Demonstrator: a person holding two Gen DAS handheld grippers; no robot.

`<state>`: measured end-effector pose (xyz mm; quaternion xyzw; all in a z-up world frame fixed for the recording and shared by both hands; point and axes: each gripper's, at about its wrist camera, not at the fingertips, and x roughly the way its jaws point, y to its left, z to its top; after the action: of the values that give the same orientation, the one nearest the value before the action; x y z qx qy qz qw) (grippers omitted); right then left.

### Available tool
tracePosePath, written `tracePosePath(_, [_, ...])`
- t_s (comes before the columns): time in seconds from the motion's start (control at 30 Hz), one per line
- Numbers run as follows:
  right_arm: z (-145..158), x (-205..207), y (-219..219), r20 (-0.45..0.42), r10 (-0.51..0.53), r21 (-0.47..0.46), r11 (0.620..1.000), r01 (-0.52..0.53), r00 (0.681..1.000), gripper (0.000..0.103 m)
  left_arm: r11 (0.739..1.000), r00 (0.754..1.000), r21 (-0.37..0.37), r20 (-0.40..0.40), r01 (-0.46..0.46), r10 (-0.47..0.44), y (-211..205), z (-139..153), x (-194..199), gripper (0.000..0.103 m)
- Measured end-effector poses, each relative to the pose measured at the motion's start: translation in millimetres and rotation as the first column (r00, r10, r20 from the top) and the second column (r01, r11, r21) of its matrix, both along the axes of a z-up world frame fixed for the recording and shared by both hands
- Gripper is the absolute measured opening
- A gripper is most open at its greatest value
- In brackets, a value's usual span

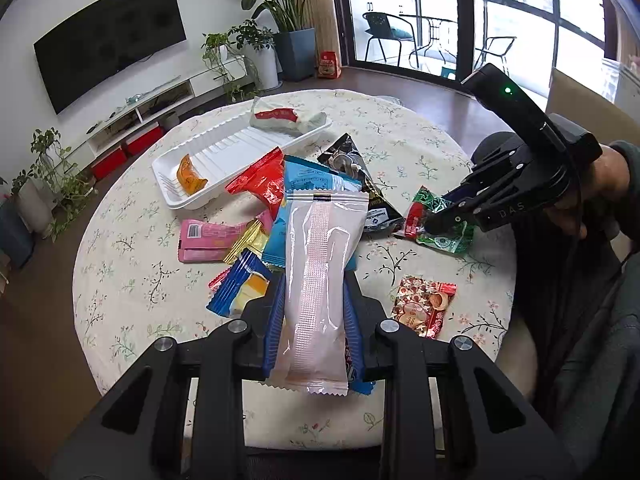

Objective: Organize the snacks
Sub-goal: 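Lift the pink wafer with the left tool while the right tool grasps the green seaweed packet, then place the pink wafer and green seaweed packet into the white tray, release both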

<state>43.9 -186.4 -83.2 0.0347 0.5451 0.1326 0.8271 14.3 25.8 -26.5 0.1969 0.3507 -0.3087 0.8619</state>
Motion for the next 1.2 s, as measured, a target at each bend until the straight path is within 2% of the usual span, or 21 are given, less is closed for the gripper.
tracePosePath(0.07, [0.3,-1.8,1.4,0.004,0.011,0.009,1.000,-0.011,1.000,0.016,1.000,1.000,-0.004,-0.004,-0.003,0.003,1.1,-0.5,-0.7,0.026])
tracePosePath(0.17, [0.9,1.2,7.7,0.011,0.009,0.031,0.999,-0.010,1.000,0.014,1.000,1.000,-0.012,-0.012,-0.011,0.010,2.3,-2.5,-1.5,0.026])
tracePosePath(0.43, [17.1,-6.0,-9.3,0.029,-0.023,0.120,0.993,0.020,0.999,0.013,0.997,0.998,-0.067,-0.032,-0.049,0.047,13.9,1.3,2.3,0.026])
tracePosePath(0.8, [36.4,3.1,-62.3,0.068,-0.157,0.195,0.971,0.141,0.985,0.013,0.980,0.993,-0.169,-0.069,-0.108,0.097,35.6,17.9,16.6,0.026])
tracePosePath(0.97, [50.8,18.1,-99.0,0.109,-0.261,0.214,0.949,0.233,0.959,0.013,0.964,0.988,-0.221,-0.075,-0.150,0.136,50.9,34.5,40.4,0.026])
tracePosePath(1.2, [92.6,53.0,-139.9,0.224,-0.360,0.227,0.923,0.311,0.906,0.013,0.926,0.969,-0.287,-0.096,-0.244,0.226,73.0,61.7,110.9,0.025])
